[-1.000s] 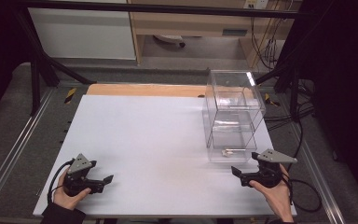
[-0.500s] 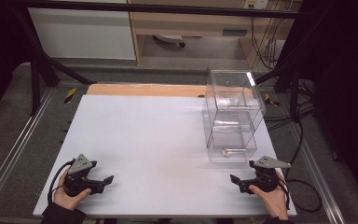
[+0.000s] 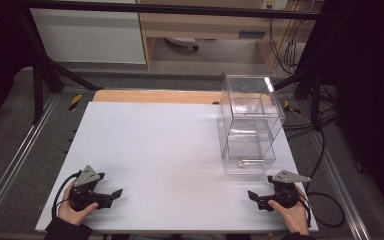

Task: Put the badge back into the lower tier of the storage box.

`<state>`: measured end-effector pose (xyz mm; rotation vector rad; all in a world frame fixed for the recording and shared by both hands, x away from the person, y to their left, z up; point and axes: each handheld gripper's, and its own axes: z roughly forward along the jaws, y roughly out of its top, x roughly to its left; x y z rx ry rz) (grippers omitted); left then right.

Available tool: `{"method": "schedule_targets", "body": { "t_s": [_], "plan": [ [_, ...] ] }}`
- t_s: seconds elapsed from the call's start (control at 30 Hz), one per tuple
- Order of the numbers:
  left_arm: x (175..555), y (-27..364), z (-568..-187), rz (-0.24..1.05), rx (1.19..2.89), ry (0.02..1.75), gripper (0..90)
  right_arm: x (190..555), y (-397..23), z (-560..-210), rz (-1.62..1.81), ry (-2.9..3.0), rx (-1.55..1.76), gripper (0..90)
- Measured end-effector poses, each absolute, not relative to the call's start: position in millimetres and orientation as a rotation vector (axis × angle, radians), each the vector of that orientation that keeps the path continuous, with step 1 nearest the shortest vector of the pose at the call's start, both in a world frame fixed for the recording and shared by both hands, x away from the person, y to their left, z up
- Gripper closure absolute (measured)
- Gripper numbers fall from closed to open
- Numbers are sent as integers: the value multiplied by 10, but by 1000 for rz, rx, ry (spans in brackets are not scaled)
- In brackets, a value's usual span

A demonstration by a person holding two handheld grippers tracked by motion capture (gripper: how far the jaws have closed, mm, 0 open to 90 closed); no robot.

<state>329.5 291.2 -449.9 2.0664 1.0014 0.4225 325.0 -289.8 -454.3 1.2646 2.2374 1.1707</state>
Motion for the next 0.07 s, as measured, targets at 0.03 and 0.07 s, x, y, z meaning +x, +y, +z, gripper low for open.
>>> {"method": "schedule_targets", "body": {
  "t_s": [0.03, 0.07],
  "plan": [
    [3296, 2912, -4500, 422, 2067, 1002, 74, 3249, -2898, -4545, 1171, 2238, 1270, 4],
    [3299, 2913, -4499, 424, 2069, 1002, 74, 3251, -2902, -4549, 1167, 2239, 1269, 4]
  ]
}}
